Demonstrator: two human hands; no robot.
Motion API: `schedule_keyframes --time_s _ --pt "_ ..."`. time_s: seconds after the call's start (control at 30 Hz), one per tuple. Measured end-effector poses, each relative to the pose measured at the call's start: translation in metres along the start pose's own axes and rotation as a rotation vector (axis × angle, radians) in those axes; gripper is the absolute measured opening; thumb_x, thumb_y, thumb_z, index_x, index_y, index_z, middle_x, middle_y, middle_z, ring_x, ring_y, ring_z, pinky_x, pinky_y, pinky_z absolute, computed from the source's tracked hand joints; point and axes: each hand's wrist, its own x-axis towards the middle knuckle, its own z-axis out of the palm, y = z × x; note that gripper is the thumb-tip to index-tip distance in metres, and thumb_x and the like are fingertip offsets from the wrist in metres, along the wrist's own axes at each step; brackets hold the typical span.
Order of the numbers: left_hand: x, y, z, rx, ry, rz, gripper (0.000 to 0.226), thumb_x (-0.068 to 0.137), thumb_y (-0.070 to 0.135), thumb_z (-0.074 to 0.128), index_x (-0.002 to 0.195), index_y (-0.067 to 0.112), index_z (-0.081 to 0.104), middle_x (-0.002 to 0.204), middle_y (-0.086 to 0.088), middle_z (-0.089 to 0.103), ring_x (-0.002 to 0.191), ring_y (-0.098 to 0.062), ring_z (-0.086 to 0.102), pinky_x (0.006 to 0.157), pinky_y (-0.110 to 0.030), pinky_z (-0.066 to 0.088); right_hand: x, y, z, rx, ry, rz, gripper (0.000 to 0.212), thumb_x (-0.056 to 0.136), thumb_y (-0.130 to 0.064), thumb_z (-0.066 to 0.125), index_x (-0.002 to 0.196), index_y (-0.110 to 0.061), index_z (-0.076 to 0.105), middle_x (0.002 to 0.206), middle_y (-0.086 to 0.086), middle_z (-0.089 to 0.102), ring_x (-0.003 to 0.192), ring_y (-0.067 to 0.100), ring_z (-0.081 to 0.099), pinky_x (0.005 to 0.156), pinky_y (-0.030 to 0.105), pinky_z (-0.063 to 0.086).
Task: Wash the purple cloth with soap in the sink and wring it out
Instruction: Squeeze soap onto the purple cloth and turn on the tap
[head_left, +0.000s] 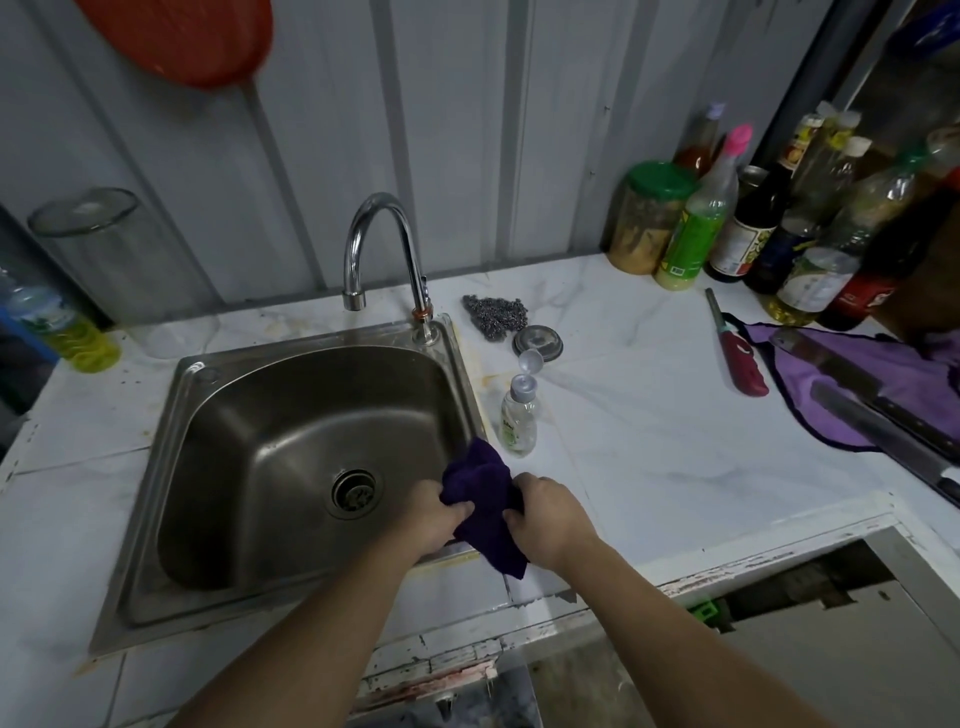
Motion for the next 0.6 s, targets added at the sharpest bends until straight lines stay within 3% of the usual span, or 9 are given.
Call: schedule_keyframes --time_s 0.1,0.2,0.27,0.33,0.4,0.5,0.6 --pt "-0.003 0.007 -0.002 0.019 0.065 0.07 0.007 0.093 0.027 0.067 0.095 0.021 0.065 0.09 0.001 0.07 0.08 -0.013 0.065 0.061 -0.025 0.044 -0.001 -0.001 0.001 0.073 0.026 0.011 0.015 0.096 -0.016 0.054 0.107 -0.008 0.061 0.099 0.009 0.07 0.077 0.02 0.054 0.066 0.028 0.041" --pt "-0.01 0.015 -0.003 -0.092 0.087 0.111 0.009 0.096 0.028 0.063 0.103 0.023 0.061 0.098 -0.001 0.07 0.088 -0.016 0.065 0.072 -0.032 0.051 -0.001 -0.001 0.0 0.173 0.053 0.022 0.018 0.097 -0.016 0.055 0.112 -0.011 0.063 0.101 0.006 0.072 0.079 0.017 0.057 0.064 0.025 0.042" --pt "-0.014 0.019 -0.004 -0.257 0.108 0.105 0.011 0.098 0.027 0.062 0.109 0.023 0.061 0.103 -0.003 0.071 0.093 -0.02 0.068 0.083 -0.039 0.057 0.0 -0.002 -0.002 0.26 0.063 0.019 0.02 0.097 -0.022 0.059 0.116 -0.014 0.063 0.098 0.0 0.07 0.08 0.013 0.06 0.059 0.016 0.041" --pt "-0.017 0.024 -0.008 -0.529 0.121 0.066 0.016 0.099 0.021 0.062 0.115 0.022 0.061 0.107 -0.007 0.072 0.095 -0.025 0.072 0.084 -0.044 0.061 0.002 -0.004 -0.006 0.359 0.1 0.007 0.025 0.096 -0.035 0.062 0.114 -0.018 0.064 0.098 -0.003 0.069 0.082 0.01 0.064 0.06 0.013 0.043" --pt "-0.019 0.031 -0.016 -0.766 0.145 0.036 0.017 0.098 0.016 0.064 0.112 0.025 0.062 0.11 -0.009 0.072 0.097 -0.03 0.073 0.084 -0.048 0.063 0.006 -0.006 -0.013 0.436 0.213 0.033 0.043 0.095 -0.049 0.059 0.122 -0.015 0.063 0.109 0.002 0.069 0.093 0.015 0.066 0.073 0.023 0.05" --pt "-0.019 0.042 -0.036 -0.946 0.207 0.022 0.019 0.095 0.014 0.068 0.103 0.03 0.063 0.111 -0.008 0.071 0.101 -0.032 0.072 0.089 -0.058 0.06 0.018 -0.007 -0.024 0.402 0.412 0.113 0.069 0.091 -0.047 0.069 0.141 -0.005 0.049 0.133 0.014 0.056 0.118 0.028 0.059 0.095 0.037 0.049" --pt "-0.019 0.051 -0.057 -1.06 0.223 0.029 0.02 0.094 0.012 0.071 0.104 0.029 0.066 0.113 -0.009 0.072 0.103 -0.032 0.071 0.091 -0.057 0.059 0.038 -0.015 -0.034 0.394 0.414 0.097 0.072 0.087 -0.037 0.077 0.139 -0.001 0.046 0.131 0.019 0.056 0.12 0.036 0.057 0.093 0.041 0.049"
